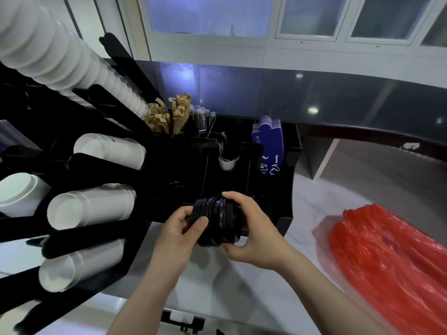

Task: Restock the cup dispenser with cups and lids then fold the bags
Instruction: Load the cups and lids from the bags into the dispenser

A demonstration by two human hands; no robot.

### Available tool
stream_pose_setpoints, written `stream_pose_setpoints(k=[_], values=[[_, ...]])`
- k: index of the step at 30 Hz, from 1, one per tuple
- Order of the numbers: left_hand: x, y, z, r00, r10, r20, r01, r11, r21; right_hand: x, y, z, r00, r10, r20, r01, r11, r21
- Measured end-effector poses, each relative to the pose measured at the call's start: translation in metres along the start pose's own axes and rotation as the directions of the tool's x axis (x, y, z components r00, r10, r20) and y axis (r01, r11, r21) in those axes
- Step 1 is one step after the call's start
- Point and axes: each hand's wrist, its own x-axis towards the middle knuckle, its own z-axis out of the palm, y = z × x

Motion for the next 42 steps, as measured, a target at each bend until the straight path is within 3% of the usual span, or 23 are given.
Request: stream_pose_setpoints(k=[9,20,30,42], values=[[0.004,0.007,0.015,0.999,0.028,0.026,-0.029,0.999,0.036,-0.004,0.004,-0.004,0.999,0.048,-0.026,-0.047,0.999,0.011],[0.008,0.011,0.018,0.999,0.012,0.039,-0.011,0.999,-0.039,-0.003,0.005,-0.011,0.997,0.062,-0.048,-0.060,0.997,0.047],[0.011,0.011,0.023,0.999,0.042,-0.023,-0.039,0.992,0.118,-0.002,0.007,-0.012,0.997,0.066,-0.041,-0.063,0.996,0.061],[0.013,0.014,0.023,0.997,-0.024,0.067,0.026,0.999,-0.021,0.002,0.008,-0.012,0.995,0.058,-0.084,-0.057,0.998,0.021]])
